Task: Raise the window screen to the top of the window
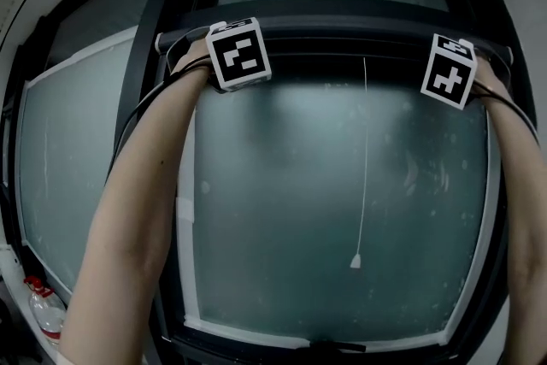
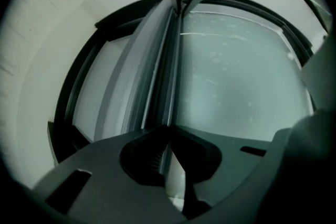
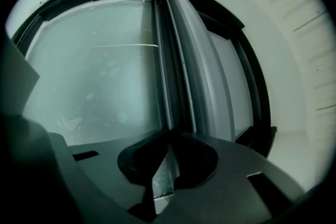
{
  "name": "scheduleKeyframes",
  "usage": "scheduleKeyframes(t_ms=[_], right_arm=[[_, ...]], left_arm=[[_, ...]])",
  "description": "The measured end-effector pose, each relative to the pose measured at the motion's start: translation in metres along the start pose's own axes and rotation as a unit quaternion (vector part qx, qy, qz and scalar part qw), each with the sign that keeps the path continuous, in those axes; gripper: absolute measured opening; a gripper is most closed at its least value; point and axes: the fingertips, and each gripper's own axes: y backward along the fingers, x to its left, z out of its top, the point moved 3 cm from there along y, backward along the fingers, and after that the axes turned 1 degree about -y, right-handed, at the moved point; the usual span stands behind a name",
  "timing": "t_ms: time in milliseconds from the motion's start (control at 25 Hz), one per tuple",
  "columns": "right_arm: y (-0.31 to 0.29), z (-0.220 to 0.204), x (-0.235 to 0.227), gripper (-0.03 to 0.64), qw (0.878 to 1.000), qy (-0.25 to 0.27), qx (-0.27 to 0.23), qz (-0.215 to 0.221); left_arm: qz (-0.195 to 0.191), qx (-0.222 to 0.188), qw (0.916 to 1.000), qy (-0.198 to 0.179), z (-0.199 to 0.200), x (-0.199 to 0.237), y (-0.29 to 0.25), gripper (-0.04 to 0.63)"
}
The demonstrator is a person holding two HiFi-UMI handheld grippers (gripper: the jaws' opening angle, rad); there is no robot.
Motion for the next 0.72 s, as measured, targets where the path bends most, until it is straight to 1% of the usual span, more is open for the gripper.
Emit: scheduleKeyframes(t_ms=[40, 80, 120, 160, 200, 240, 280, 320, 360, 400, 440, 480, 520, 560, 600, 640, 720], right_arm=[[0.001, -0.001, 0.001, 0.023, 1.0, -0.021, -0.002, -0.005], [0.003, -0.005, 0.002, 0.026, 0.999, -0.051, -0.004, -0.014], [0.005, -0.011, 0.003, 0.033, 0.996, -0.088, -0.009, -0.031], [0.008, -0.016, 0.002, 0.041, 0.99, -0.126, -0.024, -0.056], [0.013, -0.017, 0.001, 0.045, 0.982, -0.162, -0.048, -0.084], [0.018, -0.018, 0.001, 0.048, 0.971, -0.201, -0.074, -0.105], [0.022, -0.02, 0.004, 0.04, 0.957, -0.246, -0.098, -0.114], [0.025, -0.023, 0.009, 0.04, 0.941, -0.296, -0.12, -0.111], [0.028, -0.026, 0.014, 0.04, 0.922, -0.345, -0.141, -0.104], [0.032, -0.03, 0.02, 0.04, 0.9, -0.393, -0.162, -0.095], [0.037, -0.034, 0.027, 0.04, 0.876, -0.437, -0.183, -0.088], [0.042, -0.038, 0.034, 0.04, 0.85, -0.478, -0.205, -0.082], [0.049, -0.042, 0.041, 0.04, 0.825, -0.513, -0.225, -0.078], [0.057, -0.046, 0.049, 0.04, 0.802, -0.54, -0.242, -0.076], [0.066, -0.05, 0.058, 0.04, 0.785, -0.558, -0.256, -0.078], [0.076, -0.054, 0.069, 0.04, 0.774, -0.569, -0.264, -0.084], [0.096, -0.063, 0.099, 0.04, 0.76, -0.584, -0.269, -0.095]], left_arm=[[0.013, -0.019, 0.9993, 0.03, -0.001, 0.001, 0.003, 0.017], [0.034, -0.042, 0.9967, 0.06, -0.001, 0.002, 0.005, 0.023], [0.06, -0.066, 0.9921, 0.088, -0.002, 0.004, 0.007, 0.031], [0.088, -0.09, 0.9852, 0.116, -0.002, 0.005, 0.009, 0.039], [0.111, -0.117, 0.9757, 0.147, -0.002, 0.005, 0.012, 0.046], [0.127, -0.15, 0.9624, 0.187, -0.002, 0.003, 0.017, 0.054], [0.134, -0.188, 0.943, 0.239, -0.001, 0.0, 0.023, 0.046], [0.137, -0.228, 0.9169, 0.298, -0.001, -0.004, 0.031, 0.046], [0.14, -0.264, 0.8871, 0.352, -0.002, -0.008, 0.038, 0.046], [0.144, -0.292, 0.8592, 0.395, -0.003, -0.014, 0.044, 0.046], [0.147, -0.309, 0.8374, 0.426, -0.005, -0.023, 0.048, 0.046], [0.147, -0.317, 0.8226, 0.448, -0.006, -0.033, 0.051, 0.045], [0.146, -0.32, 0.8125, 0.465, -0.007, -0.045, 0.054, 0.046], [0.143, -0.321, 0.803, 0.481, -0.008, -0.057, 0.056, 0.046], [0.139, -0.322, 0.7907, 0.502, -0.01, -0.071, 0.059, 0.046], [0.133, -0.322, 0.7746, 0.528, -0.013, -0.087, 0.062, 0.046], [0.117, -0.315, 0.7374, 0.586, -0.022, -0.127, 0.067, 0.045]])
